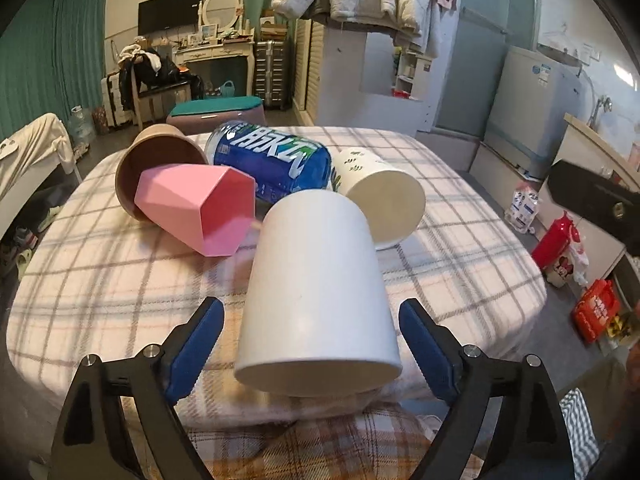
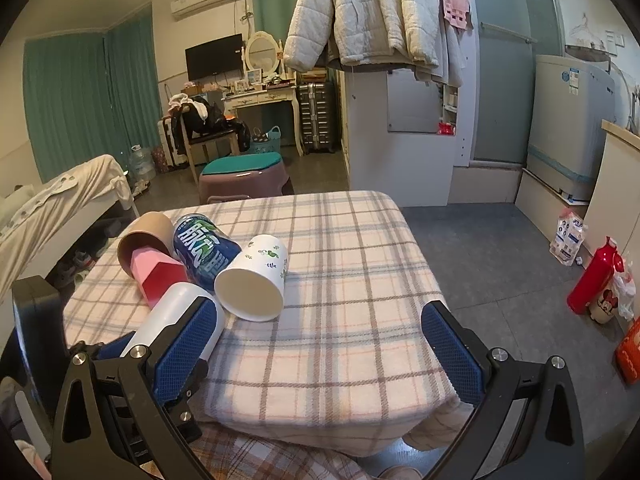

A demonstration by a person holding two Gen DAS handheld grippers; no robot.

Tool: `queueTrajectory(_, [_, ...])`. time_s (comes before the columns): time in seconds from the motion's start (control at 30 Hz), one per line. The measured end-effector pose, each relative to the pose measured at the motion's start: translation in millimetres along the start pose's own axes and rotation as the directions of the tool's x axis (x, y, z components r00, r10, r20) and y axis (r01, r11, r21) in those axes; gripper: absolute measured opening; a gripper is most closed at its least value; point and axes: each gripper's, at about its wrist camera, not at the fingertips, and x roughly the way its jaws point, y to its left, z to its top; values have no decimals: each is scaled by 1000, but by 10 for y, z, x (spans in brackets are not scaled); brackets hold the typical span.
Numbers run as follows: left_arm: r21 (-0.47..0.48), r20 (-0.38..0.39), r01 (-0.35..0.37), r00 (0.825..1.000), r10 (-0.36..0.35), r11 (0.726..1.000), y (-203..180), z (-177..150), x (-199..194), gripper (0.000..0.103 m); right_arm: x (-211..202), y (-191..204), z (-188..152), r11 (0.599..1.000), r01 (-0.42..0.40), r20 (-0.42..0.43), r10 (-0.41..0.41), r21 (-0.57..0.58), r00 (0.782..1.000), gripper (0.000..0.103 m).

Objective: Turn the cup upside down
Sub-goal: 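Lower the white cup onto the table and open the left gripper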

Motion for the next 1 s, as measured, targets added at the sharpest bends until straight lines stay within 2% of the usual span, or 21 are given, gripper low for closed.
queueTrajectory(0.17, [-9,13,2,1000,-2,1000,97,94,-193,93,-64,48,97,1000,12,-5,-12,-19,1000,103])
queueTrajectory(0.23, [-24,43,7,999,-6,1000,172,158,-318,101,-86,95,158,998,45,-12,-46,-40,999,103])
queueTrajectory(0.33, [-25,101,-19,995,21,1000,317,273,-514,102,-94,174,229,996,60,-45,-63,-58,997,103])
queueTrajectory(0.5, [-1,147,-89,985,88,996,607,398,-671,103,-56,350,253,995,54,-128,-64,-79,990,103])
queueTrajectory(0.6, [-11,148,-100,984,100,995,825,397,-669,103,-11,477,240,995,50,-176,-65,-90,982,103])
queueTrajectory(0.7, [-27,133,-124,983,126,992,1026,361,-603,103,65,600,236,997,14,-236,-31,-73,971,103])
queueTrajectory(0.87, [-68,101,-126,986,133,990,1339,264,-477,103,249,879,253,993,12,-303,-46,-113,952,103])
queueTrajectory(1.0, [-93,71,-127,988,134,987,1538,201,-346,103,526,1076,283,994,-27,-393,-18,-107,919,103])
